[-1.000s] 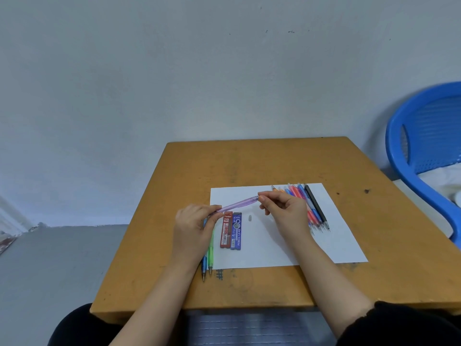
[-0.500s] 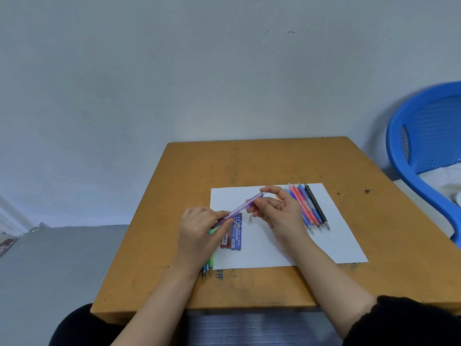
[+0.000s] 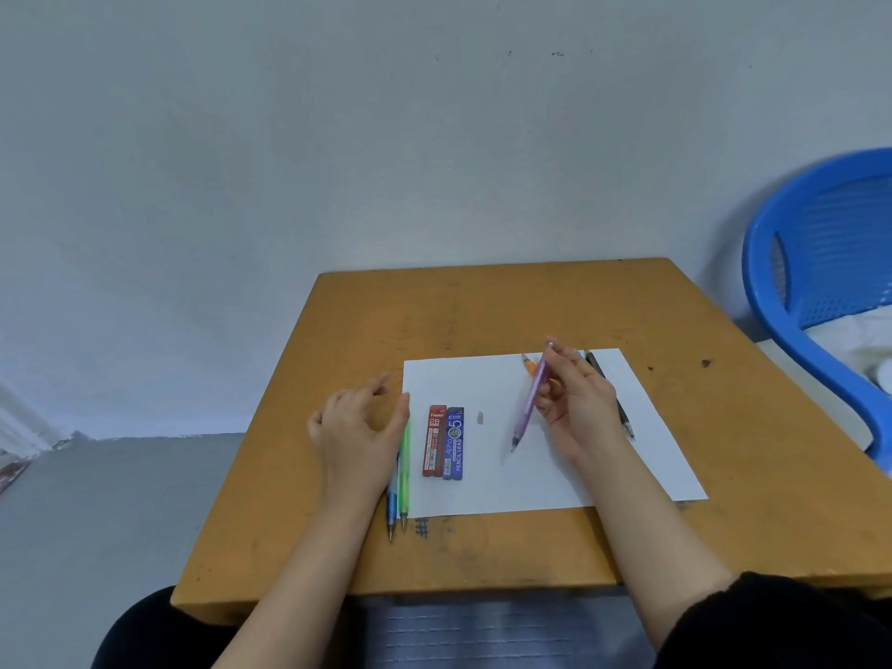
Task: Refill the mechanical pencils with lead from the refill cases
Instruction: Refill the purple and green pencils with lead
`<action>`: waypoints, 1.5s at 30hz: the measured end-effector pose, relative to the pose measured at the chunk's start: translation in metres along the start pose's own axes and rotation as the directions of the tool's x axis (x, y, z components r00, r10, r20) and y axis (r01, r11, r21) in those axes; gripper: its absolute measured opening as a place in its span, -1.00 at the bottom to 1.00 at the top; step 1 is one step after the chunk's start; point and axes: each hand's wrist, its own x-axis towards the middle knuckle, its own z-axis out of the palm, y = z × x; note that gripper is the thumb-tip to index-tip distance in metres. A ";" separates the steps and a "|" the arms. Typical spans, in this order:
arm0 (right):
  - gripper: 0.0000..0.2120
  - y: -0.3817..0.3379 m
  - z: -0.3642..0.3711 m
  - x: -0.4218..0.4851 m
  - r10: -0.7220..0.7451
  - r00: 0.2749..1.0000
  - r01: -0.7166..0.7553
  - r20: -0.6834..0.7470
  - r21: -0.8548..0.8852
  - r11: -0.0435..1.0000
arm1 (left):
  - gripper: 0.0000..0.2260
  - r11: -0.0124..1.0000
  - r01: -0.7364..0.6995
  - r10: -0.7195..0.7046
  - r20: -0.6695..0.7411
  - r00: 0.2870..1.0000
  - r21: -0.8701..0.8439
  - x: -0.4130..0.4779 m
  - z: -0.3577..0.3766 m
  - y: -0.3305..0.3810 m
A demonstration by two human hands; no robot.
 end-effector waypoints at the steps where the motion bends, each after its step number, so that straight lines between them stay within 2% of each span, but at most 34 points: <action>1: -0.85 0.001 0.000 -0.001 0.002 1.000 -0.002 0.008 -0.033 0.999 | -0.61 1.000 0.015 -0.015 0.029 0.999 0.019 0.000 0.000 0.000; 4: -0.84 0.005 0.001 0.000 -0.030 0.999 0.034 0.021 -0.232 0.972 | -0.66 0.996 0.026 -0.035 0.105 0.994 0.087 0.000 0.003 0.002; 6: -0.82 0.009 -0.001 0.002 -0.070 0.996 0.082 0.046 -0.387 0.918 | -0.65 0.991 0.033 -0.053 0.154 0.987 0.128 0.001 0.004 0.001; 9: -0.80 0.015 -0.003 0.003 -0.133 0.984 0.174 0.116 -0.519 0.837 | -0.62 0.982 0.055 -0.094 0.222 0.971 0.178 0.003 0.005 -0.001; 14: -0.78 0.022 -0.006 0.003 -0.210 0.956 0.290 0.207 -0.782 0.552 | -0.60 0.972 0.009 -0.075 0.275 0.959 0.234 0.003 0.004 -0.002; 17: -0.74 0.027 -0.008 0.005 -0.212 0.940 0.332 0.267 -0.861 0.386 | -0.58 0.969 0.006 -0.079 0.292 0.953 0.246 0.003 0.003 0.000; 19: -0.72 0.029 -0.009 0.005 -0.213 0.934 0.343 0.285 -0.881 0.325 | -0.58 0.968 0.013 -0.092 0.303 0.948 0.251 0.003 0.003 0.000; 29: -0.76 0.027 -0.009 0.002 -0.185 0.937 0.332 0.295 -0.916 0.225 | -0.63 0.970 0.037 -0.114 0.313 0.943 0.242 0.003 0.003 0.000; 41: -0.78 0.026 -0.008 0.002 -0.181 0.944 0.309 0.275 -0.931 0.195 | -0.66 0.969 0.037 -0.114 0.309 0.944 0.244 0.004 0.004 -0.001; 45: -0.78 0.026 -0.008 0.002 -0.179 0.947 0.301 0.266 -0.929 0.214 | -0.65 0.968 0.033 -0.112 0.311 0.944 0.248 0.004 0.004 0.000</action>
